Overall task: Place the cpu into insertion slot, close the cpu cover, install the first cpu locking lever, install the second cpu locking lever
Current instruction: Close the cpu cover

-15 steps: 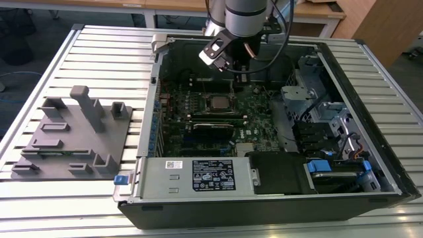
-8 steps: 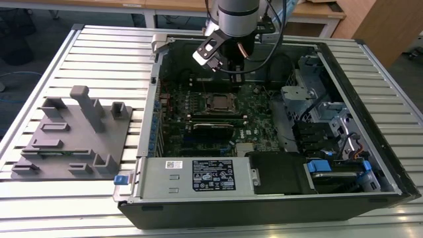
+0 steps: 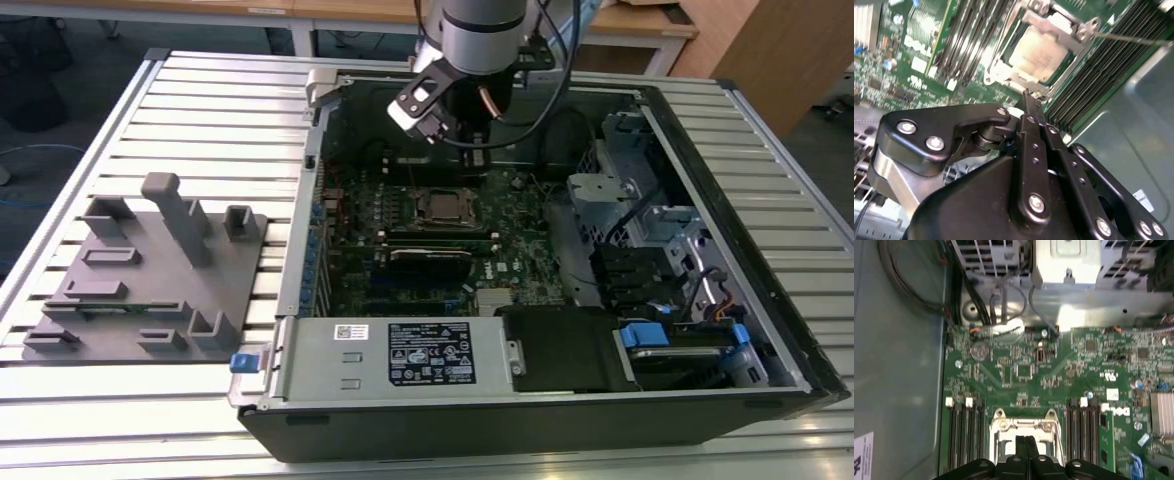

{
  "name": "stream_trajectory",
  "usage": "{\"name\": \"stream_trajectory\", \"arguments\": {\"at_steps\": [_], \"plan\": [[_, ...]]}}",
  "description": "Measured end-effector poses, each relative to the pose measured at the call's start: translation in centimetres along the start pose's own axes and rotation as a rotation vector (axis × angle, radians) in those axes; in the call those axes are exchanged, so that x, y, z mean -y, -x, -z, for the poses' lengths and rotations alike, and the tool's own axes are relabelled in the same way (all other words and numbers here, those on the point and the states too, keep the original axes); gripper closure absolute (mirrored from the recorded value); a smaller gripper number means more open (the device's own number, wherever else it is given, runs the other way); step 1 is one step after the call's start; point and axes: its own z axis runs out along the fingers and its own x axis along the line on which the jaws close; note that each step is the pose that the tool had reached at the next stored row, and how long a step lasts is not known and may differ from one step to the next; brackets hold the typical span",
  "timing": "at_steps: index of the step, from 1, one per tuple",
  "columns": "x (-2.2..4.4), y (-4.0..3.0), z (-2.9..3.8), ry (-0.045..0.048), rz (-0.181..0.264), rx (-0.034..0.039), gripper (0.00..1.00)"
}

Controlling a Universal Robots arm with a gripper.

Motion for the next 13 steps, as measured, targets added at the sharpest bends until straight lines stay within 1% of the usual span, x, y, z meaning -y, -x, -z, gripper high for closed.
{"name": "stream_trajectory", "arguments": {"at_steps": [2, 4, 5, 9, 11, 13], "plan": [[-0.01, 0.0, -0.04, -0.0283, 0.0, 0.0006, 0.9], [-0.01, 0.0, -0.08, -0.0601, -0.001, 0.0017, 0.9], [-0.01, 0.0, -0.09, -0.0718, -0.001, 0.0018, 0.9], [-0.01, 0.0, -0.09, -0.082, -0.001, 0.002, 0.9], [0.0, 0.0, -0.15, -0.0821, -0.001, 0.0017, 0.9], [0.03, 0.01, -0.34, -0.0823, -0.001, 0.0019, 0.9]]}}
